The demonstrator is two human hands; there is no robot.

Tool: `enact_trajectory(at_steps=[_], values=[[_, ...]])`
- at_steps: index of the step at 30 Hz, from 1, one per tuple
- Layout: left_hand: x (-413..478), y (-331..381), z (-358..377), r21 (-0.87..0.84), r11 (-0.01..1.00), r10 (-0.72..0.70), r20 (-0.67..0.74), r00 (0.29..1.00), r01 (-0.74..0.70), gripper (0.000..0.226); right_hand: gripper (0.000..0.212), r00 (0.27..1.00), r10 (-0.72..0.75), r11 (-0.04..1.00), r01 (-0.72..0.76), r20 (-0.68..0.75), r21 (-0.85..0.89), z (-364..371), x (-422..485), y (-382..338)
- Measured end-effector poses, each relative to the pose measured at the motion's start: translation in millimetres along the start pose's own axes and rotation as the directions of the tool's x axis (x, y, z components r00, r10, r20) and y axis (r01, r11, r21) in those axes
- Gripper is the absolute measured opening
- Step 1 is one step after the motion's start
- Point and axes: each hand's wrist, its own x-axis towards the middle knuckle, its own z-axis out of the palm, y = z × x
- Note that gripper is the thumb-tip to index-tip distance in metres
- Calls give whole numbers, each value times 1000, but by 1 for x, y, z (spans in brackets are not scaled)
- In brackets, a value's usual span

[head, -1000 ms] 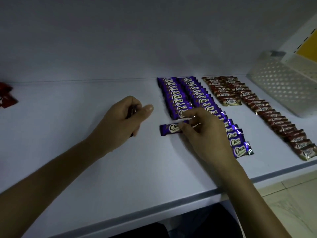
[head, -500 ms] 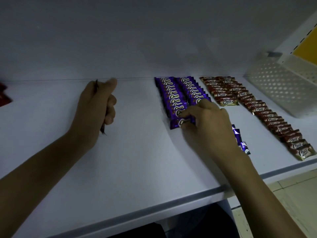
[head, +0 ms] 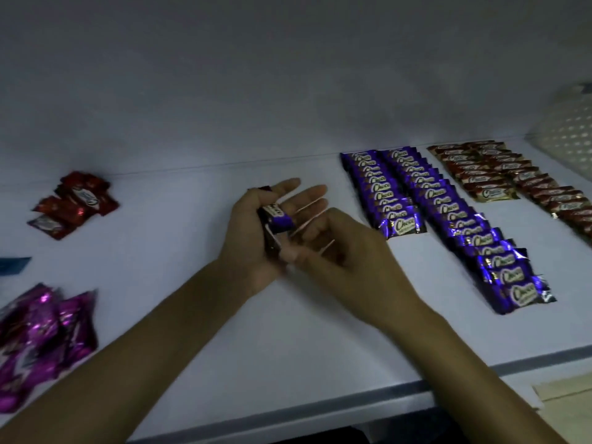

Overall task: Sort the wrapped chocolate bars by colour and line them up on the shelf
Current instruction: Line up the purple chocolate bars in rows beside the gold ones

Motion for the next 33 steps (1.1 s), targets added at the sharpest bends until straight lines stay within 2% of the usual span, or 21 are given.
enact_trajectory(at_steps=[3, 6, 8, 13, 15, 16, 18, 19, 20, 22, 25, 28, 30, 33], values=[[-2, 1, -1, 24, 1000, 10, 35, 999, -11, 37, 28, 999, 6, 1000, -6, 32, 7, 16, 4, -7], [-1, 4, -1, 46, 998, 52, 17, 998, -53, 38, 12, 1000, -17, 998, 18, 22, -54, 16, 6, -7], [0, 7, -1, 55, 995, 83, -23, 996, -82, 35, 18, 1000, -13, 999, 13, -9, -35, 9, 3, -3], [4, 10, -5, 252, 956, 194, -159, 968, -150, 25, 20, 998, 66, 990, -64, -9, 127, -25, -8, 12], [5, 7, -7, 345, 923, 230, -146, 962, -169, 25, 18, 997, 68, 988, -62, -39, 145, -38, -13, 21], [6, 5, -7, 402, 897, 251, -127, 960, -182, 26, 16, 997, 25, 997, -20, -67, 73, -43, -16, 25], [6, 2, -5, 516, 832, 288, -91, 953, -202, 28, 14, 989, -118, 967, 95, -87, -235, -53, -23, 31], [5, 1, -4, 562, 801, 300, -78, 951, -207, 29, 18, 985, -169, 909, 140, -40, -393, -57, -27, 32], [5, 0, -3, 598, 774, 306, -67, 950, -207, 30, 23, 984, -178, 860, 169, 26, -481, -60, -30, 34], [4, -2, -2, 646, 736, 309, -55, 950, -202, 32, 31, 989, -115, 858, 149, 99, -491, -62, -34, 36], [5, -4, -3, 689, 697, 296, -26, 955, -197, 29, 31, 994, -104, 893, 104, 23, -438, -61, -31, 36], [7, -4, -3, 731, 664, 226, 2, 974, -156, 29, 37, 991, -106, 791, 131, 78, -597, -53, -23, 35], [8, -3, -3, 706, 699, 176, -10, 984, -118, 38, 28, 987, -82, 746, 150, 135, -648, -54, -19, 34], [10, -1, -4, 652, 753, 130, -21, 991, -85, 41, 15, 989, -81, 742, 143, 124, -655, -65, -18, 35]])
